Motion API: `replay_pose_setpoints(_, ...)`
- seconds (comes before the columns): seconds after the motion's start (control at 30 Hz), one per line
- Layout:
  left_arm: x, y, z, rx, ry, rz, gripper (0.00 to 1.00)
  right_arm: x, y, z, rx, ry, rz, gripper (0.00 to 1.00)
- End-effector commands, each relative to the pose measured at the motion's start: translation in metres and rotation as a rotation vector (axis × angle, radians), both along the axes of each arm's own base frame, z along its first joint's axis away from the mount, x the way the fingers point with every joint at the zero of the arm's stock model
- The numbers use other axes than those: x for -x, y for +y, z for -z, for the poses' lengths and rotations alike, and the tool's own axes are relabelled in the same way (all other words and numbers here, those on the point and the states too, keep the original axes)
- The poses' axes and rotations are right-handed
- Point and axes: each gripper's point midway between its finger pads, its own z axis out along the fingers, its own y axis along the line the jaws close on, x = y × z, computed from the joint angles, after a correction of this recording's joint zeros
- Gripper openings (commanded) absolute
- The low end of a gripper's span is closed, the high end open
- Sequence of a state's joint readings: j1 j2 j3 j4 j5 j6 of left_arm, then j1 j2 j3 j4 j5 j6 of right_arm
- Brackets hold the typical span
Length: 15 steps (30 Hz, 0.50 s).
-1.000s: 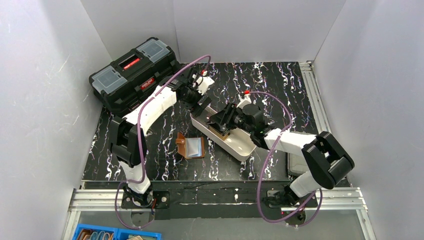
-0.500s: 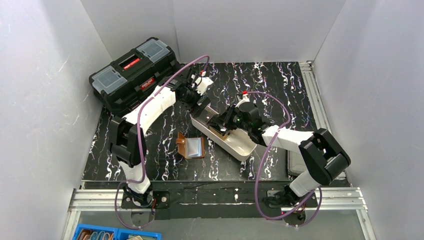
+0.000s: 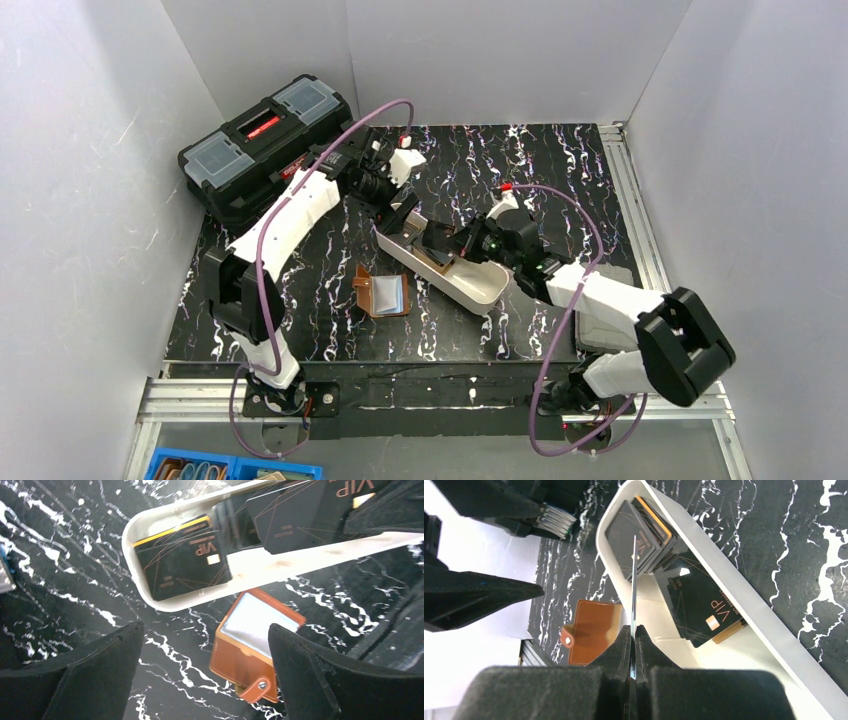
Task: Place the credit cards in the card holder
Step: Pick up the credit card from the storage box.
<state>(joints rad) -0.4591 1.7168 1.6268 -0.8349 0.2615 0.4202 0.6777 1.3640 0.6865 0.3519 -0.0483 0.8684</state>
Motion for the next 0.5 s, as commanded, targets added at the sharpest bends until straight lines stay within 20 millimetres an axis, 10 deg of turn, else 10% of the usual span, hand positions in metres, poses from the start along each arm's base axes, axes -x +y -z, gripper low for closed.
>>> replay_pose_setpoints(0.0, 0.027, -0.019, -0.048, 0.199, 0.026, 0.115, 0.98, 0.005, -0.006, -0.031, -0.027, -0.136, -0.041, 0.01)
replay_pose_setpoints(0.47, 0.056, -0.044, -0.091, 0.418, 0.099, 0.438, 0.98, 0.045, -0.005, -0.091, -0.172, -0.362, -0.355, 0.01)
